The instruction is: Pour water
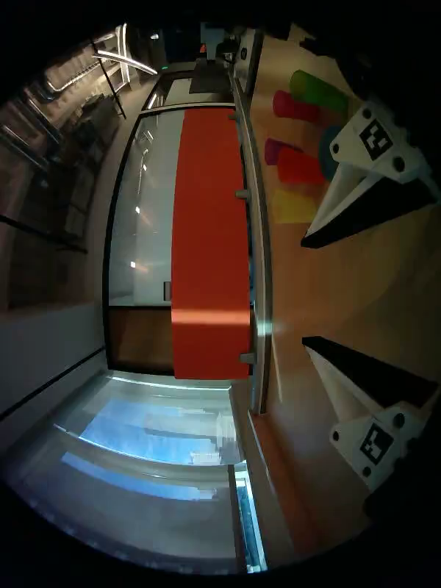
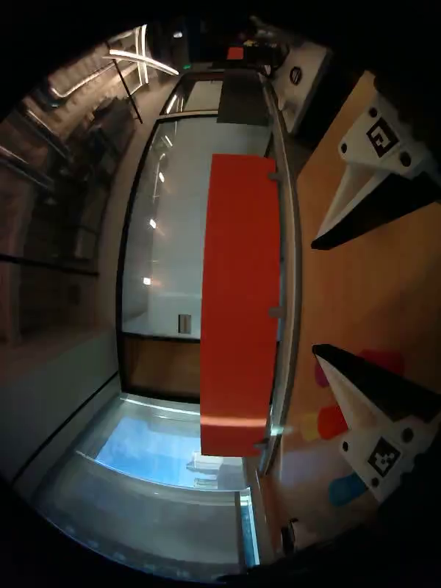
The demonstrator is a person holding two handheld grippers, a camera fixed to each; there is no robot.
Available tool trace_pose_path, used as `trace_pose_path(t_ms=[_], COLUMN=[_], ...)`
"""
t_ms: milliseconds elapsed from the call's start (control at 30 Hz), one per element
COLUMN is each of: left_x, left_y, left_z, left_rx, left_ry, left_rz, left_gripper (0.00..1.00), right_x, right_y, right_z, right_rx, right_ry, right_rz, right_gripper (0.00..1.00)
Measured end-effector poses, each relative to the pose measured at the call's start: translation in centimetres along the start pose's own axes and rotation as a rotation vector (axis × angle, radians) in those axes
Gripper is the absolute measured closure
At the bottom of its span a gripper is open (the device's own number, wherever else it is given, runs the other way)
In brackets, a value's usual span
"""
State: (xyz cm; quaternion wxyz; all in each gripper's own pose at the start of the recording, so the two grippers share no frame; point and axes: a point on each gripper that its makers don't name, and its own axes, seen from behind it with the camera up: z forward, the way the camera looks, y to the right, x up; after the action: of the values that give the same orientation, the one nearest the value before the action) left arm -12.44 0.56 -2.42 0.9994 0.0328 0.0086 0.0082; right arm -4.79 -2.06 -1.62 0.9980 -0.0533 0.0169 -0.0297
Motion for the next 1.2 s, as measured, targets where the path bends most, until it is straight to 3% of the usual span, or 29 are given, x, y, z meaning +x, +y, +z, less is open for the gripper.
trace_pose_path(t_ms=[200, 900, 1200], left_x=[0.0, 0.0, 0.0], left_y=[0.0, 0.0, 0.0], left_z=[0.0, 0.0, 0.0], left_rx=[0.0, 0.0, 0.0], left_ry=[0.0, 0.0, 0.0], left_rz=[-0.001, 0.0, 0.0], left_gripper=[0.11, 0.11, 0.11], right_x=[-1.1, -3.6, -5.9], right_y=[-0.3, 0.4, 1.5], right_z=[-0.3, 1.0, 1.0], right_rx=[0.012, 0.019, 0.003], right_ry=[0.007, 0.079, 0.053], right_rz=[-0.024, 0.062, 0.067], right_gripper=[0.01, 0.01, 0.01])
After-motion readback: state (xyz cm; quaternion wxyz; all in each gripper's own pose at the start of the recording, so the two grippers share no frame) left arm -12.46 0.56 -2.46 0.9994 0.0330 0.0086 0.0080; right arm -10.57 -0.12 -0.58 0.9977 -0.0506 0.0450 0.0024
